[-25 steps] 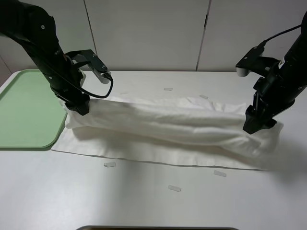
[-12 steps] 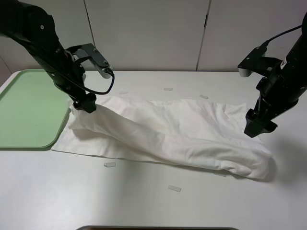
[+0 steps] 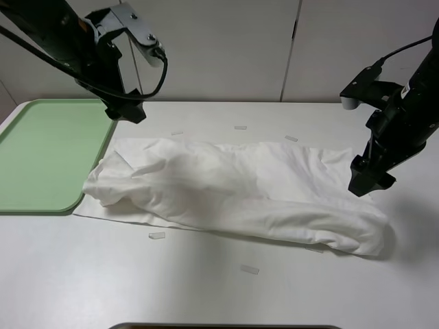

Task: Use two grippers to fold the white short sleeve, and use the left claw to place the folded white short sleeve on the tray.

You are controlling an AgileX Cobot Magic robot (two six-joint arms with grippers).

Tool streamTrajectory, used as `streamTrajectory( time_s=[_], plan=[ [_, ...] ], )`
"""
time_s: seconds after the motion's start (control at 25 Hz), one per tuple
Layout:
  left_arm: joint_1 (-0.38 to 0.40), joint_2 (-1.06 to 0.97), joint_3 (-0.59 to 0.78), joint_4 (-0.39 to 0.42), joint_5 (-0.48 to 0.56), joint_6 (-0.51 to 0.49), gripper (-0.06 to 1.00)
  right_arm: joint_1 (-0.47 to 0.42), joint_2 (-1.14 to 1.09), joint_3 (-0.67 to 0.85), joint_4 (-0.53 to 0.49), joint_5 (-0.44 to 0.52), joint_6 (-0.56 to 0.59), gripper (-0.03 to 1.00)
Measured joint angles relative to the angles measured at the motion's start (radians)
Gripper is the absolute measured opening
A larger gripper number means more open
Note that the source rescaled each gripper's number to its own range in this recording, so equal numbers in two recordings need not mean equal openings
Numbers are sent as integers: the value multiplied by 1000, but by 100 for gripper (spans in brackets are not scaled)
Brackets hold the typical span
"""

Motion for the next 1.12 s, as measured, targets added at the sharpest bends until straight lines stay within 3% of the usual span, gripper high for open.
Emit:
streamTrajectory(
  time_s=[0.24, 0.4, 0.72, 0.96, 1.12],
  plan=[
    [0, -21, 0, 0, 71, -17, 100, 0, 0, 0, 5, 0, 0, 100],
    [-1, -78, 0, 0, 182, -115, 100, 0, -1, 0, 44, 0, 0, 100],
    [-1, -110, 0, 0, 258, -244, 100, 0, -1, 0, 115, 9, 0, 100],
    [-1, -234, 0, 2, 464, -367, 100, 0, -1, 0, 177, 26, 37, 100],
    [-1, -378, 0, 3, 522, -409, 100, 0, -1, 0, 209, 55, 48, 100]
  ],
)
